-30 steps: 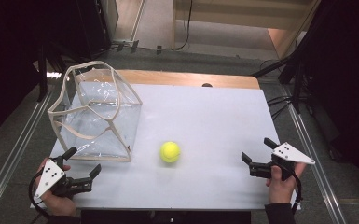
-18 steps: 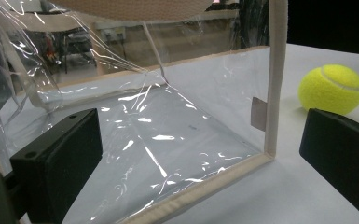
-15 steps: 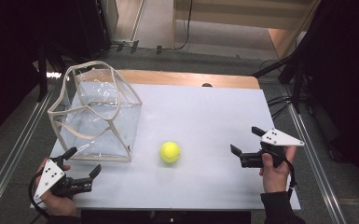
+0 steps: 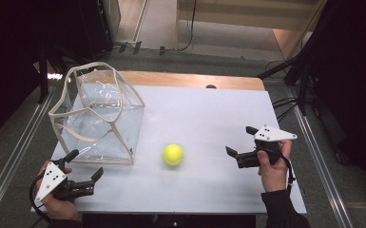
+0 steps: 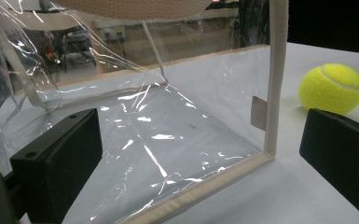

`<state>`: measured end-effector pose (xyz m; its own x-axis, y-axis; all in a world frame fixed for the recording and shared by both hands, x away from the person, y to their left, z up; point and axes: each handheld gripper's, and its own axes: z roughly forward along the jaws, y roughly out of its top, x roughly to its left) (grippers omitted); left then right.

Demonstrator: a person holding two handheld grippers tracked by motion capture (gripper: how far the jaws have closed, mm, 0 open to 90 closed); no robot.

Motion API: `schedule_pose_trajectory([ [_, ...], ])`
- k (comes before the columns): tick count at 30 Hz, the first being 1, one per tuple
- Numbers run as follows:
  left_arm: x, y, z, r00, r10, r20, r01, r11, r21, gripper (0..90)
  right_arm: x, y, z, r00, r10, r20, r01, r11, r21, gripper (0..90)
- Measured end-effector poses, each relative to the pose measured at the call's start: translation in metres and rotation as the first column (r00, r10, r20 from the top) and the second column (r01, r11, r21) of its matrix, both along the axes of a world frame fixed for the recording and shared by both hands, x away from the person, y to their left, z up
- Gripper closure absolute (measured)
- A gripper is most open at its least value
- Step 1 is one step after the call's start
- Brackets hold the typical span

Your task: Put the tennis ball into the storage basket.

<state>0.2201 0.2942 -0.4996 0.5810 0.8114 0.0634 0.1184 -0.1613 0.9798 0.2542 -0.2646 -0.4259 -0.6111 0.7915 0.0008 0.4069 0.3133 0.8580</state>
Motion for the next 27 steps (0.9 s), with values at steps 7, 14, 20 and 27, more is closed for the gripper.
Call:
schedule_pose_trajectory([
  [7, -0.001, 0.0, 0.0, 1.0, -0.003, 0.003, 0.003, 1.0, 0.002, 0.0, 0.005, 0.014, -0.003, 0.9998, -0.003, -0.021, 0.002, 0.999, -0.043, 15.2],
  [14, -0.001, 0.0, 0.0, 1.0, -0.004, 0.002, 0.004, 1.0, 0.002, 0.0, 0.011, 0.024, -0.005, 0.9981, 0.03, -0.054, -0.033, 0.998, -0.045, 10.3],
  [20, 0.0, -0.001, 0.0, 1.0, -0.006, 0.003, 0.006, 1.0, 0.001, 0.0, 0.015, 0.032, -0.005, 0.9944, 0.055, -0.09, -0.06, 0.997, -0.057, 0.6],
  [27, 0.0, -0.001, 0.0, 1.0, -0.007, 0.001, 0.007, 1.0, 0.002, 0.0, 0.02, 0.041, -0.005, 0.9943, 0.039, -0.099, -0.048, 0.995, -0.083, 0.0],
])
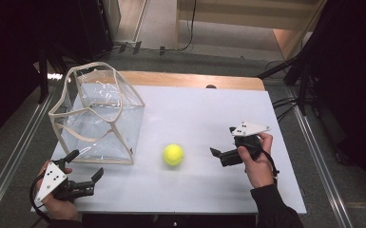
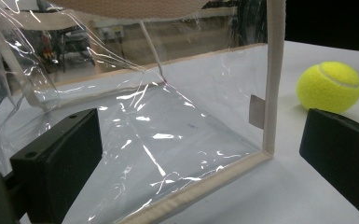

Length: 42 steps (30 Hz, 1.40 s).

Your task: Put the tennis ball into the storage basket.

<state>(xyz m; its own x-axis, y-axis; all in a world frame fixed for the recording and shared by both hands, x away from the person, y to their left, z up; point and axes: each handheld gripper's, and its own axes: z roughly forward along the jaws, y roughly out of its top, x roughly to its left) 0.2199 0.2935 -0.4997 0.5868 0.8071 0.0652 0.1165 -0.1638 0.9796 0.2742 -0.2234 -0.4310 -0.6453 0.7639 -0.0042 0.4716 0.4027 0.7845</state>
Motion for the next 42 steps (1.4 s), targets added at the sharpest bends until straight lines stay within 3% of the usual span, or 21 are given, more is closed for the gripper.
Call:
schedule_pose_trajectory([
  [3, 0.0, 0.0, 0.0, 1.0, 0.0, -0.001, 0.0, 1.0, 0.001, 0.0, 0.001, 0.004, 0.0, 0.9997, 0.022, -0.005, -0.022, 1.0, -0.006, 0.0],
  [4, 0.0, 0.0, 0.0, 1.0, 0.0, -0.001, 0.0, 1.0, 0.001, 0.0, 0.003, 0.009, 0.0, 0.9989, 0.044, -0.013, -0.044, 0.998, -0.033, 0.0],
  [7, 0.0, 0.0, 0.0, 1.0, 0.0, -0.001, 0.0, 1.0, 0.0, 0.0, 0.004, 0.014, 0.0, 0.9976, 0.064, -0.024, -0.065, 0.997, -0.043, 0.0],
  [11, 0.0, 0.0, 0.0, 1.0, 0.001, -0.003, -0.001, 1.0, 0.005, 0.0, 0.007, 0.026, -0.002, 0.9939, 0.1, -0.048, -0.104, 0.99, -0.095, 0.0],
  [15, 0.0, 0.0, 0.0, 1.0, 0.001, -0.002, -0.001, 1.0, 0.009, 0.0, 0.009, 0.032, -0.004, 0.9925, 0.106, -0.062, -0.112, 0.987, -0.114, 0.0],
  [20, 0.0, 0.0, 0.0, 1.0, -0.001, -0.004, 0.001, 0.9999, 0.012, 0.0, 0.011, 0.041, -0.007, 0.9853, 0.15, -0.082, -0.161, 0.975, -0.151, 0.0],
  [21, 0.0, 0.0, 0.0, 1.0, -0.001, -0.005, 0.001, 0.9999, 0.011, 0.0, 0.012, 0.045, -0.008, 0.9814, 0.173, -0.084, -0.185, 0.968, -0.168, 0.0],
  [26, 0.0, 0.0, 0.0, 1.0, -0.002, -0.003, 0.002, 0.9999, 0.011, 0.0, 0.015, 0.053, -0.01, 0.9765, 0.192, -0.097, -0.208, 0.96, -0.19, 0.0],
  [27, 0.0, -0.001, 0.0, 1.0, -0.002, -0.004, 0.003, 0.9999, 0.011, 0.0, 0.016, 0.057, -0.011, 0.9705, 0.218, -0.104, -0.235, 0.951, -0.203, 0.0],
  [33, 0.0, -0.001, 0.0, 1.0, -0.005, -0.004, 0.005, 0.9999, 0.01, 0.0, 0.019, 0.066, -0.013, 0.9639, 0.248, -0.096, -0.265, 0.933, -0.243, 0.0],
  [42, 0.0, -0.001, 0.0, 1.0, -0.008, -0.001, 0.008, 0.9999, 0.009, 0.0, 0.023, 0.079, -0.016, 0.9534, 0.277, -0.12, -0.299, 0.922, -0.245, 0.0],
])
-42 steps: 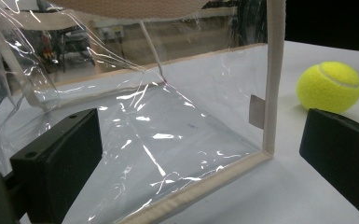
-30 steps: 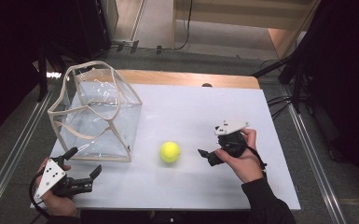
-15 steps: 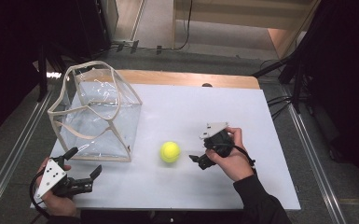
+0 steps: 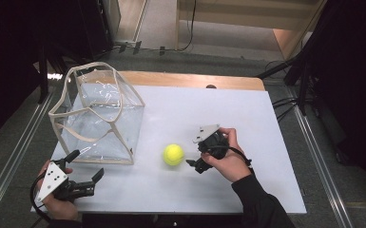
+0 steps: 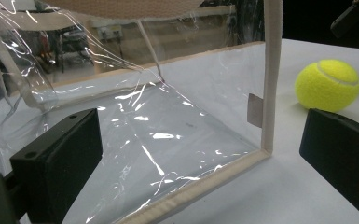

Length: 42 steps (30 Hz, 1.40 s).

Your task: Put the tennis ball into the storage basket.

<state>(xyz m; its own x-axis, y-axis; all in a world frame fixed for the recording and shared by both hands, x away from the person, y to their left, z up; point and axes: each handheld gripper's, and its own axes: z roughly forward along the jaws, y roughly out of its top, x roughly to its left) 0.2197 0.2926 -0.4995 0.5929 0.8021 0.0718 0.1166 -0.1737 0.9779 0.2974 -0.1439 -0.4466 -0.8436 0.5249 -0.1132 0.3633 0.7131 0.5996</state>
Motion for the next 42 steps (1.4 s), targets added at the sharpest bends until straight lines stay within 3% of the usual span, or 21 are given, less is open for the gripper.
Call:
schedule_pose_trajectory([
  [20, 0.0, 0.0, 0.0, 1.0, -0.002, 0.001, 0.002, 1.0, 0.001, 0.0, 0.009, 0.031, -0.007, 0.9952, 0.091, -0.035, -0.092, 0.995, -0.034, 0.0],
  [42, 0.0, 0.0, 0.0, 1.0, -0.003, -0.001, 0.003, 1.0, 0.001, 0.0, 0.015, 0.055, -0.018, 0.9865, 0.132, -0.096, -0.14, 0.987, -0.078, 0.0],
])
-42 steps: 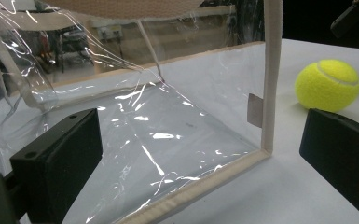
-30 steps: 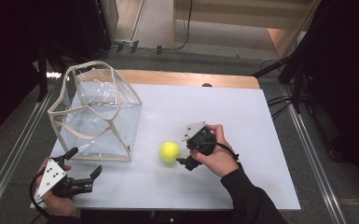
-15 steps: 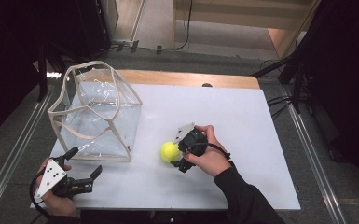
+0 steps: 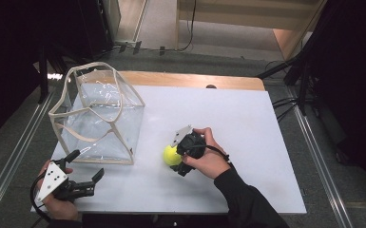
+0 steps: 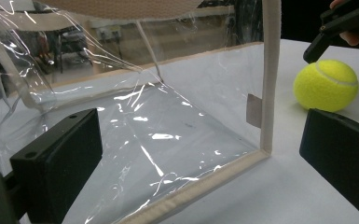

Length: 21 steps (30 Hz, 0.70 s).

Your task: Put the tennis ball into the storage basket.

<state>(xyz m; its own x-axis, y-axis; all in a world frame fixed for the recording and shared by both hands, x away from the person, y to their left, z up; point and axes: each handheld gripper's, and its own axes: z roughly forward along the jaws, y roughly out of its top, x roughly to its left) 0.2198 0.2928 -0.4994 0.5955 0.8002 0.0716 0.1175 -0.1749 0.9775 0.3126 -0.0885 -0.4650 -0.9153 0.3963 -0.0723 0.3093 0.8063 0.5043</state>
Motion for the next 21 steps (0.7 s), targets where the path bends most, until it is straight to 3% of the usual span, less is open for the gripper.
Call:
schedule_pose_trajectory([
  [21, 0.0, 0.0, 0.0, 1.0, -0.003, 0.0, 0.003, 1.0, 0.003, 0.0, 0.009, 0.018, -0.012, 0.9986, 0.009, -0.052, -0.011, 0.999, -0.039, 0.0],
])
